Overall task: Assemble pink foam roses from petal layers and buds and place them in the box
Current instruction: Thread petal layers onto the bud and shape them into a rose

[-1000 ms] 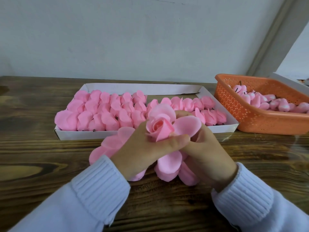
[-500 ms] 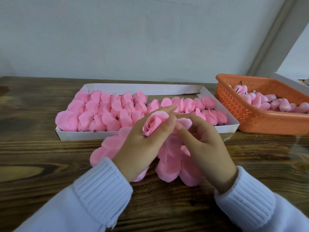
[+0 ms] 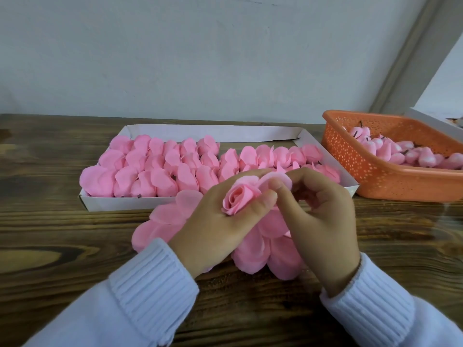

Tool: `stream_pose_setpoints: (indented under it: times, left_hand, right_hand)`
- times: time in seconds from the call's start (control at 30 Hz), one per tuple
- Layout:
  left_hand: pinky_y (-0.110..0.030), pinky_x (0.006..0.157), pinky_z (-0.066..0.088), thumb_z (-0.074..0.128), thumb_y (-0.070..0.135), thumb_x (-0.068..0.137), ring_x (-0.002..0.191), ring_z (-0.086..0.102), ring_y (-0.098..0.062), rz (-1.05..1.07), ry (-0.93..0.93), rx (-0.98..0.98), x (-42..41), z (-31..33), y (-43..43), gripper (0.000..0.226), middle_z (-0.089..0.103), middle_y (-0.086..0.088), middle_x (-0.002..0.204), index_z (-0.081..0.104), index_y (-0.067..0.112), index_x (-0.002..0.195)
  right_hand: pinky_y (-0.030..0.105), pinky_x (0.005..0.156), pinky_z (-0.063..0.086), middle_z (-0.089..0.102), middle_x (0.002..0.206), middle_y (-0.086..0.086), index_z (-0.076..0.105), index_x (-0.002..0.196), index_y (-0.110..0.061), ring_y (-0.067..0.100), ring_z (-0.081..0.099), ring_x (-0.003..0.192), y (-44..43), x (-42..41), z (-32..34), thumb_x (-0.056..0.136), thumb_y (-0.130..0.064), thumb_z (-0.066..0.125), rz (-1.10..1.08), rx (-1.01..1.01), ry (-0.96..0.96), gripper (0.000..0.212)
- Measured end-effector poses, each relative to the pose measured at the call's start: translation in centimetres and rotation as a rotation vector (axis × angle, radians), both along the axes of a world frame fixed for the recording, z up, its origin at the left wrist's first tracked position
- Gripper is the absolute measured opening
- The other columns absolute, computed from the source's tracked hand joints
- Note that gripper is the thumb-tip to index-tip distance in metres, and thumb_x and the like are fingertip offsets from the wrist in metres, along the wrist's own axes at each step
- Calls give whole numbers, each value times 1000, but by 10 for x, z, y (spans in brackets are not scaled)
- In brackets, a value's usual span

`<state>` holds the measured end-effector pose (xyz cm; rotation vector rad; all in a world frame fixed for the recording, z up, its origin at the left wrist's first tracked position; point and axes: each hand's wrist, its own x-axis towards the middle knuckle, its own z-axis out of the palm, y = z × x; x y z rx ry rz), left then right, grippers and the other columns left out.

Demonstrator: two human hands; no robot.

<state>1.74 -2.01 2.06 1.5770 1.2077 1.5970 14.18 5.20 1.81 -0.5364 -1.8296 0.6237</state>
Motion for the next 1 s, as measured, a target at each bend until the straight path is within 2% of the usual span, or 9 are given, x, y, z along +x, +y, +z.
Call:
stream_pose_setpoints:
  times: [0.17,0.3,0.4,0.5,0.63,0.73,0.8,0.9,1.0]
  left_hand:
    - [-13,86,47,57,41,84,105,63,-1,28,18,-8,-2,-6,4,18,70,16,106,70,37,96]
    - [-13,71,51,59,41,82,81,67,-2,99,-50,31,-1,-6,3,14,72,11,86,72,37,84]
    - [-15,61,50,61,44,83,67,64,-5,153,-127,45,-1,-4,3,20,66,5,67,67,29,71]
    - [-26,63,48,58,60,76,71,58,-18,166,-234,-16,-2,-4,4,38,59,-18,75,64,23,67]
    - [-39,84,50,66,79,57,89,65,-11,83,-354,-35,0,-4,6,51,63,8,74,67,29,66]
    - [-39,85,53,63,82,55,94,68,-15,35,-323,-47,5,-5,6,53,68,7,80,67,31,69]
    - [-33,76,55,60,80,60,87,70,-16,8,-285,-60,7,-3,3,51,70,3,82,67,31,69]
    - [-26,72,56,63,56,77,87,72,-17,-77,-254,-100,7,3,-1,27,74,-3,91,70,33,89]
    - [-29,79,58,68,36,73,96,70,-22,-108,-173,-124,-1,6,-2,42,73,-10,98,67,17,111]
  right_hand:
    - [22,64,51,69,77,-15,68,84,-27,8,64,69,-4,-1,3,82,-13,69,108,15,22,14]
    - [31,66,54,70,79,-8,69,91,-23,14,66,72,-5,-1,2,86,-19,67,187,-33,51,7]
    - [31,72,52,68,86,-8,63,94,-24,14,64,80,-6,-2,0,84,-22,59,228,-99,93,11]
    - [31,83,46,61,97,-11,55,98,-25,13,60,96,-3,-3,-2,77,-14,63,275,-200,101,25]
    - [23,90,43,60,103,-18,50,106,-21,7,59,102,-3,-5,-5,74,-14,71,368,-232,-29,38]
    - [31,88,49,67,108,2,50,107,-16,16,66,97,-6,-6,-7,76,-13,72,451,-319,-8,39]
    - [39,87,52,69,105,13,50,108,-14,24,68,95,-7,-6,-7,76,-10,71,494,-385,39,38]
    - [27,74,55,73,94,8,50,110,-9,18,70,89,-5,-4,-5,78,-5,67,596,-531,101,36]
    - [30,74,57,71,96,20,49,119,-3,25,69,87,1,-2,-2,79,-5,62,707,-684,109,42]
